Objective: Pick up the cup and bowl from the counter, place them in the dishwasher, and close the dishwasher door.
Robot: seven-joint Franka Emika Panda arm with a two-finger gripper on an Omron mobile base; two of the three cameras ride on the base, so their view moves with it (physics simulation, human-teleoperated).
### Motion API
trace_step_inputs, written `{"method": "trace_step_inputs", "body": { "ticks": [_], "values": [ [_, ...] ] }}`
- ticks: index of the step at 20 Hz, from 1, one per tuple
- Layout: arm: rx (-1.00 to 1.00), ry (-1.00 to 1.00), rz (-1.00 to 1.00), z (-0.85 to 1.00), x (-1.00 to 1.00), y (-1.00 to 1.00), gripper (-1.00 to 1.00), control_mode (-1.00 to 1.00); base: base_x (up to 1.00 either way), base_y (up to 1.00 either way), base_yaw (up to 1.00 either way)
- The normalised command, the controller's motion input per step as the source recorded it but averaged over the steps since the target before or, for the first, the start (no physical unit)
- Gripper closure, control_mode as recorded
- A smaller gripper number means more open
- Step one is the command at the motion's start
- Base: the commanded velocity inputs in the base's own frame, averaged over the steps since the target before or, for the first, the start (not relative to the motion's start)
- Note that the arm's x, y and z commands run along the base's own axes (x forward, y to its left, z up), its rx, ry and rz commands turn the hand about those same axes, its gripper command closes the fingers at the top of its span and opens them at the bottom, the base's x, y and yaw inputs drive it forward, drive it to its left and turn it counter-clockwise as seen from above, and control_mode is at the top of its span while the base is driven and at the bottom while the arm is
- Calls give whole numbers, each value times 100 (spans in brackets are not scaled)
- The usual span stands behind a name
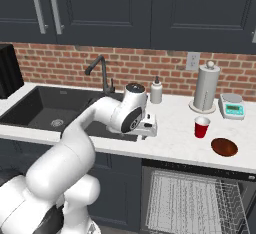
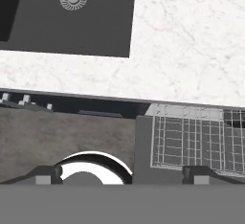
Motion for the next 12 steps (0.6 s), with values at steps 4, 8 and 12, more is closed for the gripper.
{"method": "trace_step_inputs", "body": {
  "ticks": [4,8,12],
  "values": [
    [2,-1,3,-8,22,-59,-100,-100,0,0,0],
    [0,-4,5,-4,1,-44,-100,-100,0,0,0],
    [0,0,11,0,3,-23,-100,-100,0,0,0]
  ]
}}
